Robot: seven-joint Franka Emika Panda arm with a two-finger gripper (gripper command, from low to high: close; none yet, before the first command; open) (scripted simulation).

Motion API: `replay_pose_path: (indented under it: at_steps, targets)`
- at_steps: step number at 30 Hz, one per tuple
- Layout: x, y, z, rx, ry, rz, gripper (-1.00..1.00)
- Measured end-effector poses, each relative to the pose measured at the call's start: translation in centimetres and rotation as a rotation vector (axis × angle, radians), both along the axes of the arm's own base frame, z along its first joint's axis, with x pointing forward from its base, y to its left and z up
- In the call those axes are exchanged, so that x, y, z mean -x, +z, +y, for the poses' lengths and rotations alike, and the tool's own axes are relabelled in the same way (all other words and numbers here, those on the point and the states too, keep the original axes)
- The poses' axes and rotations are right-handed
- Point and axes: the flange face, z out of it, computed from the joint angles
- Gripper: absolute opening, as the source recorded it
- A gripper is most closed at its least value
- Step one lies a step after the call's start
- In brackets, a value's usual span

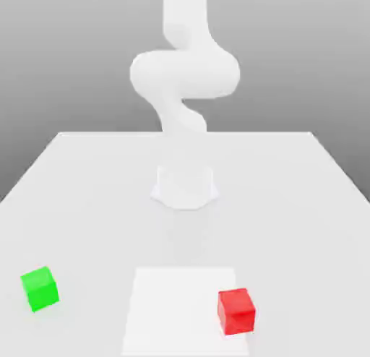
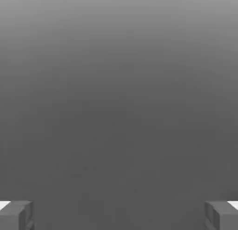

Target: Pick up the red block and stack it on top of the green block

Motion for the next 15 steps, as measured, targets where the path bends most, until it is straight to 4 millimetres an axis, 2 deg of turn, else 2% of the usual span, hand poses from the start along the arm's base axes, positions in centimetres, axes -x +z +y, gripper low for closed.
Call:
replay_pose_path:
  at_steps: [3,7,11,15]
  targets:
    - [-3.6,-5.7,1.1,0.013,0.018,0.097,0.00]
    - [-7.0,-13.6,2.5,0.029,0.044,0.222,0.00]
    - [-8.9,-21.7,3.9,0.042,0.072,0.345,0.00]
    - [-9.2,-29.9,5.3,0.053,0.103,0.468,0.00]
